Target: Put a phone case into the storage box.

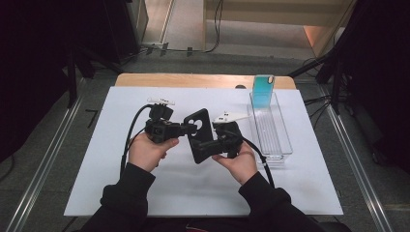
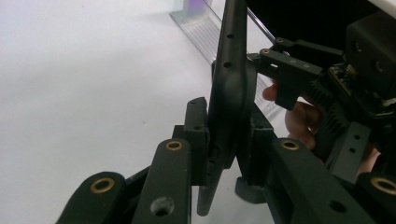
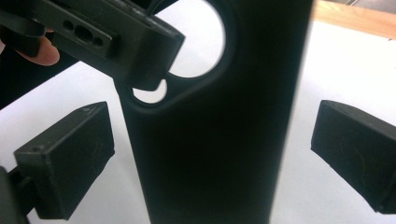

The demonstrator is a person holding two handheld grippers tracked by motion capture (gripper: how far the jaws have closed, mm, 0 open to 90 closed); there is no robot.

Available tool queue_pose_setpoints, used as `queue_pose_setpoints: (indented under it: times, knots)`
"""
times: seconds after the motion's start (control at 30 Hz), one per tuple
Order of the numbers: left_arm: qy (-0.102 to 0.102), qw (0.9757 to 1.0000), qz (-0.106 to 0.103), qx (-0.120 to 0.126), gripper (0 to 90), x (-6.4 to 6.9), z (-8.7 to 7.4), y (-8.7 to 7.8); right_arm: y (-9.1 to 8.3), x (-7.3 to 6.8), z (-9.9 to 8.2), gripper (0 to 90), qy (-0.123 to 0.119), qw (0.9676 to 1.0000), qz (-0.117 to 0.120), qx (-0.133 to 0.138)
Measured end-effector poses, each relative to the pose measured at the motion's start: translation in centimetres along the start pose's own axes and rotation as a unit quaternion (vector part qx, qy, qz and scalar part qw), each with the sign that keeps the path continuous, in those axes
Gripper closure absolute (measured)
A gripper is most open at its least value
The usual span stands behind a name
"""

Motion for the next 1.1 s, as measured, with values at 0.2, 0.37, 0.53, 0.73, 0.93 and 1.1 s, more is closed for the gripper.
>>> queue_pose_setpoints:
  times: [0.2, 0.37, 0.53, 0.73, 0.93, 1.1]
  knots:
    - [0.001, 1.0000, -0.002, -0.003, 76.6, 0.4, -0.2, 0.3, 0.3, -0.3, -0.1, 0.0, -0.004, 1.0000, -0.007, -0.002]
    - [0.004, 1.0000, -0.004, -0.006, 76.6, 0.8, -0.3, 0.5, 0.5, -0.2, -0.1, 0.0, -0.003, 0.9999, -0.013, -0.001]
    - [0.009, 0.9999, -0.003, -0.009, 76.4, 1.0, -0.5, 0.8, 0.5, 0.0, -0.2, 10.3, -0.003, 0.9997, -0.025, 0.001]
    - [0.008, 0.9999, -0.007, -0.009, 76.3, 1.1, -0.5, 0.7, 0.5, -0.3, -0.2, 12.8, -0.006, 0.9999, -0.014, 0.001]
    - [0.012, 0.9999, -0.010, -0.006, 74.7, 1.3, -0.3, 0.4, 0.3, -0.3, 0.0, 13.3, -0.002, 1.0000, -0.007, 0.001]
    - [0.012, 0.9998, -0.014, 0.006, 66.0, 1.5, 0.1, -0.2, 0.3, 0.3, -0.2, 13.4, 0.004, 0.9999, -0.012, -0.005]
Point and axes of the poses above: each handheld gripper's, and its own axes: y roughly forward along the jaws, z roughly out of its top, x roughly to its right, the point moved 10 cm from there along y, roughly forward along the jaws, and after that the axes turned 4 degrees about -y, right-handed, at the moved point
